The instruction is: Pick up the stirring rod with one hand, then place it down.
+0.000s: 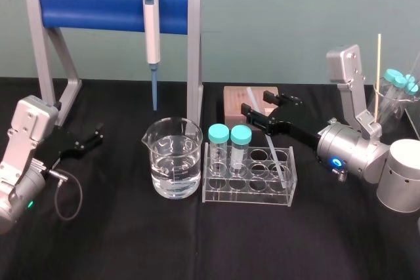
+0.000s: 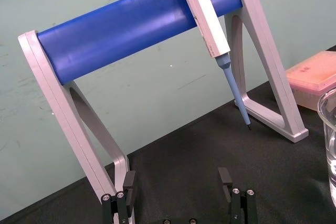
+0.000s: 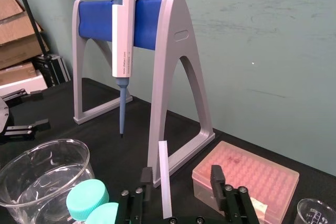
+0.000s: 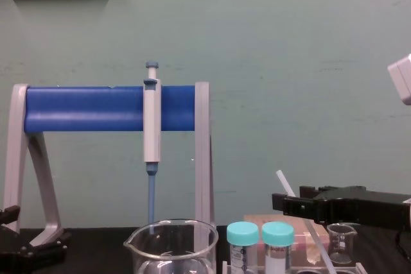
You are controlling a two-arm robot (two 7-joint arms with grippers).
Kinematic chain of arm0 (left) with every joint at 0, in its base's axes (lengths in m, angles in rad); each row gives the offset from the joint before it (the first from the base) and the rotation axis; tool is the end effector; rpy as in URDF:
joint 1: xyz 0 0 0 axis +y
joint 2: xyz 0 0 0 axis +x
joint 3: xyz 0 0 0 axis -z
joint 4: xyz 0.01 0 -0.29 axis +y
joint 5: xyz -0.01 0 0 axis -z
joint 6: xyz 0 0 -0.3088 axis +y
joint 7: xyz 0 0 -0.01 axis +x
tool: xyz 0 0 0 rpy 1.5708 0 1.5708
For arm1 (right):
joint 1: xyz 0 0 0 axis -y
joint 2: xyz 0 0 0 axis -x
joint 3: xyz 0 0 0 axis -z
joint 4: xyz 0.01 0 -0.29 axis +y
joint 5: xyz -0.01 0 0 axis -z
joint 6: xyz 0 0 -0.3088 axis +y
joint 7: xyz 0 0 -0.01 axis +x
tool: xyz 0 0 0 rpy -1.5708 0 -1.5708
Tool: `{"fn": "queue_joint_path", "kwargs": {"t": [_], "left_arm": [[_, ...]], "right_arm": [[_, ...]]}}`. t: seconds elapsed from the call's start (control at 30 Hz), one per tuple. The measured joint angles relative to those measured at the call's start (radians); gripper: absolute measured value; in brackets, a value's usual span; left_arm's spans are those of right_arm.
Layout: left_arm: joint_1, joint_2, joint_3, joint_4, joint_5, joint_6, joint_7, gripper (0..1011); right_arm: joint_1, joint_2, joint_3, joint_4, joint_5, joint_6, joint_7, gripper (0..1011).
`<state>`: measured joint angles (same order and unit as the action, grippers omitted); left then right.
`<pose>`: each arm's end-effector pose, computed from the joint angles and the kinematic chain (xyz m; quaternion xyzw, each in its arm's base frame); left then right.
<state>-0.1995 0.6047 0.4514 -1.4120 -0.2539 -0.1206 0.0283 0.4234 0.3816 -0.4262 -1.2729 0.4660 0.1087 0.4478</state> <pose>0.3581 0.0827 -0.3023 0.1415 -0.1325 0.5799 0.7913 0.4284 -0.0268 -0.2608 -0.0555 0.0407 -0.4177 0.9060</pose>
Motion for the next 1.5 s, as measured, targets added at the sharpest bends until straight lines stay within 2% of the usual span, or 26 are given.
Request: {"fn": "queue_joint_path", "kwargs": {"t": [0.1, 0.13, 0.37, 0.4, 0.43, 0.6, 0.73, 0.87, 0.97, 1.07, 1.1, 1.13, 1.2, 1.3, 1.33, 1.5], "left_arm": [[0.000, 0.000, 0.000, 0.000, 0.000, 0.000, 0.000, 1000], [0.000, 0.000, 0.000, 0.000, 0.000, 0.000, 0.000, 1000], [0.000, 0.000, 0.000, 0.000, 0.000, 0.000, 0.000, 1001], [0.000, 0.000, 0.000, 0.000, 0.000, 0.000, 0.000, 1000], [0.000, 0.000, 0.000, 0.000, 0.000, 0.000, 0.000, 1000], [0.000, 0.000, 0.000, 0.000, 0.000, 0.000, 0.000, 1001], [0.000, 0.000, 0.000, 0.000, 0.000, 0.000, 0.000, 1000], [0.000, 0.000, 0.000, 0.000, 0.000, 0.000, 0.000, 1000], [0.000, 0.000, 0.000, 0.000, 0.000, 0.000, 0.000, 1000], [0.000, 0.000, 0.000, 0.000, 0.000, 0.000, 0.000, 1000], [0.000, 0.000, 0.000, 0.000, 0.000, 0.000, 0.000, 1000], [0.000, 0.000, 0.000, 0.000, 0.000, 0.000, 0.000, 1000], [0.000, 0.000, 0.000, 0.000, 0.000, 0.000, 0.000, 1000], [0.000, 0.000, 0.000, 0.000, 0.000, 0.000, 0.000, 1000], [0.000, 0.000, 0.000, 0.000, 0.000, 0.000, 0.000, 1000], [0.000, 0.000, 0.000, 0.000, 0.000, 0.000, 0.000, 1000]], "right_arm": [[0.000, 0.000, 0.000, 0.000, 0.000, 0.000, 0.000, 660], [0.000, 0.000, 0.000, 0.000, 0.000, 0.000, 0.000, 600], [0.000, 0.001, 0.000, -0.001, 0.001, -0.001, -0.001, 394], [0.000, 0.001, 0.000, -0.001, 0.001, -0.001, -0.001, 332], [0.000, 0.001, 0.000, -0.001, 0.001, -0.001, -0.001, 332], [0.000, 0.001, 0.000, 0.000, 0.001, -0.001, -0.001, 137], [0.000, 0.001, 0.000, 0.000, 0.001, -0.001, 0.000, 74], [-0.001, 0.000, 0.001, -0.001, 0.001, -0.002, 0.000, 73], [-0.009, -0.002, 0.009, -0.005, 0.001, -0.022, 0.000, 73], [-0.021, -0.008, 0.021, -0.011, 0.001, -0.061, 0.000, 73], [-0.027, -0.013, 0.028, -0.012, 0.001, -0.092, 0.001, 73], [-0.027, -0.013, 0.028, -0.012, 0.001, -0.092, 0.001, 73], [-0.041, -0.025, 0.040, -0.010, 0.001, -0.162, 0.013, 73], [-0.051, -0.034, 0.049, -0.004, 0.001, -0.214, 0.024, 73], [-0.058, -0.040, 0.055, -0.001, 0.001, -0.246, 0.030, 73], [-0.080, -0.051, 0.068, 0.003, -0.017, -0.321, 0.036, 73]]}}
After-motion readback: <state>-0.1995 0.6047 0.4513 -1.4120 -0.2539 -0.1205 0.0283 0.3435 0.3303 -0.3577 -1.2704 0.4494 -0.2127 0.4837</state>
